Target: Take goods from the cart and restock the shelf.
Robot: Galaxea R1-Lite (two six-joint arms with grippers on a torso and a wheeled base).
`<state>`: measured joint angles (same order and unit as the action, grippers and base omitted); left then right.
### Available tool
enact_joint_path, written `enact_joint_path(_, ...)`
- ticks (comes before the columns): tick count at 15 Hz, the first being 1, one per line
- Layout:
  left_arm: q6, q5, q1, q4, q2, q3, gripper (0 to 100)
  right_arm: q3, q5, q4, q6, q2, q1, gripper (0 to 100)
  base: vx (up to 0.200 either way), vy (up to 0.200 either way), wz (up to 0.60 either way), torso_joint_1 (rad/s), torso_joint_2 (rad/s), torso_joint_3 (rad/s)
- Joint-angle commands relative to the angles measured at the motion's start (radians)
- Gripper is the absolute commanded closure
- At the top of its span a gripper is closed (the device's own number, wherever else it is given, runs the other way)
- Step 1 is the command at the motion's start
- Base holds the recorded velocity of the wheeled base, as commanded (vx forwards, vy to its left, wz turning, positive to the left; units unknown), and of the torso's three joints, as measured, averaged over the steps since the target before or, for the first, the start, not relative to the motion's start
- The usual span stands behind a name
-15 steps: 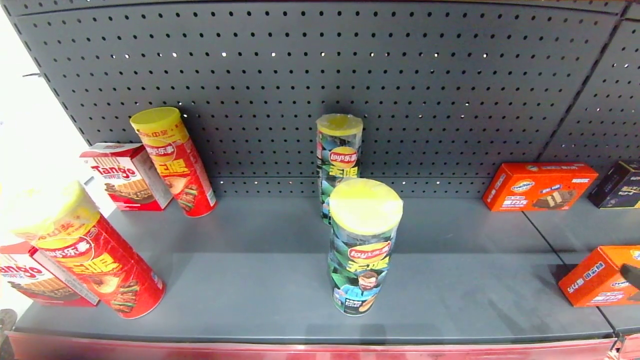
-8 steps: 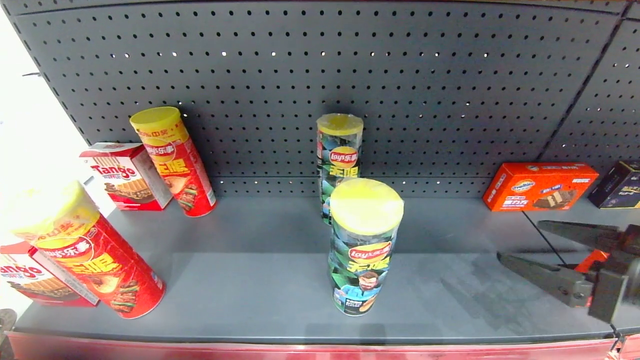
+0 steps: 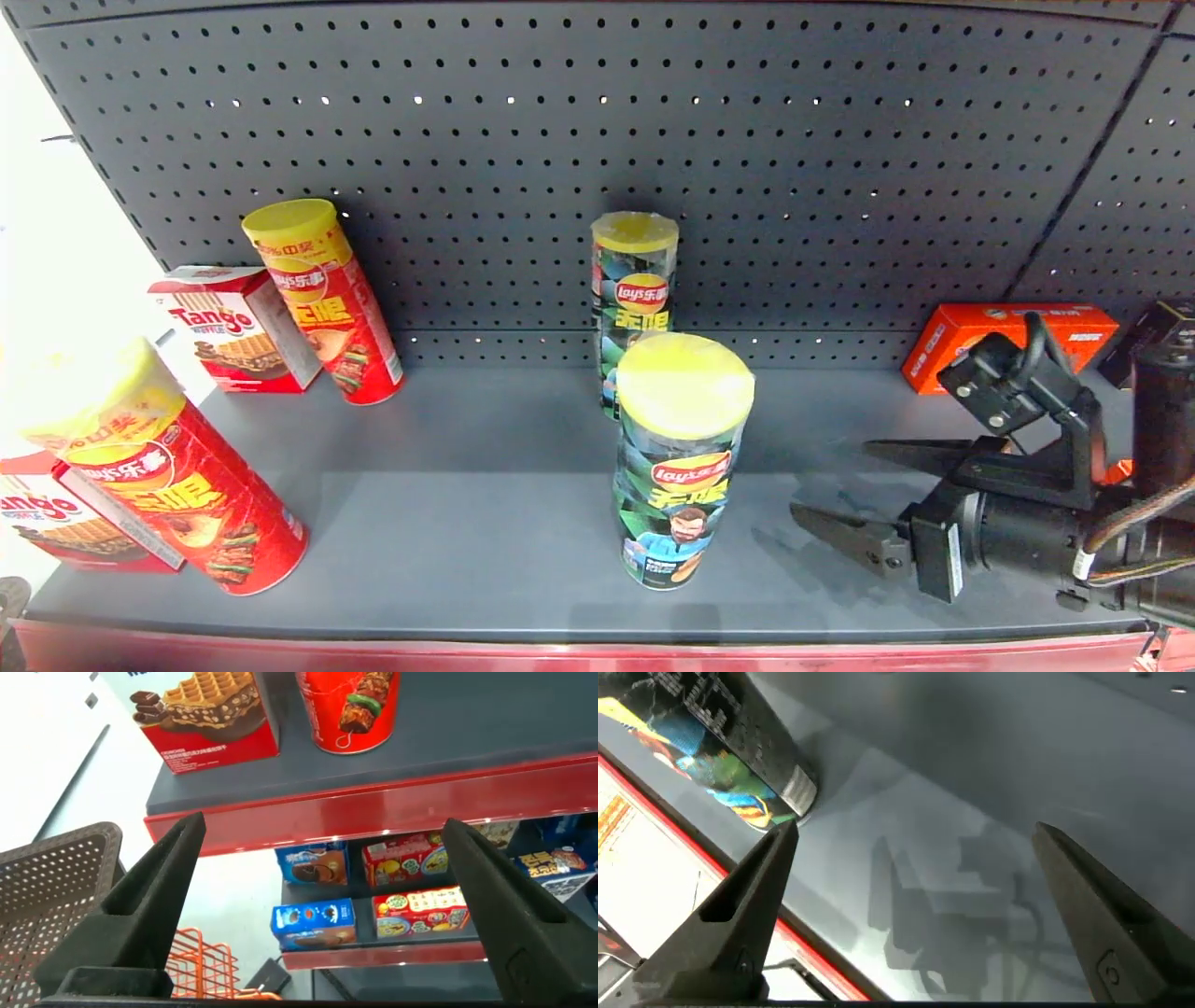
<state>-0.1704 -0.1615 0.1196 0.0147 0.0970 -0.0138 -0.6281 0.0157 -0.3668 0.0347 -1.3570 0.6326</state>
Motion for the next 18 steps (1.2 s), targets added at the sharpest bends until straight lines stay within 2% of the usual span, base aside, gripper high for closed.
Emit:
enact_joint_path(1, 0.000, 0.000, 0.000, 0.001, 0.003, 0.000, 0, -0.042, -0.002, 0.000, 0.001, -0.071, 0.009, 0, 0.000, 0.000, 0.00, 0.000, 0.00, 0.000)
enact_joint_path(3, 0.009, 0.000, 0.000, 0.001, 0.003, 0.000, 0, -0.065, -0.016, 0.000, 0.001, -0.091, 0.010, 0, 0.000, 0.000, 0.00, 0.000, 0.00, 0.000)
enact_joint_path(4, 0.034, 0.002, 0.000, 0.001, 0.003, 0.000, 0, -0.102, -0.031, 0.002, 0.001, -0.119, 0.027, 0, 0.000, 0.000, 0.00, 0.000, 0.00, 0.000)
enact_joint_path(8, 0.063, 0.002, 0.000, -0.001, 0.003, 0.000, 0, -0.108, -0.033, 0.002, 0.001, -0.146, 0.061, 0, 0.000, 0.000, 0.00, 0.000, 0.00, 0.000)
enact_joint_path(18, 0.065, 0.005, 0.000, -0.001, 0.003, 0.000, 0, -0.134, -0.034, 0.000, 0.001, -0.185, 0.098, 0, 0.000, 0.000, 0.00, 0.000, 0.00, 0.000)
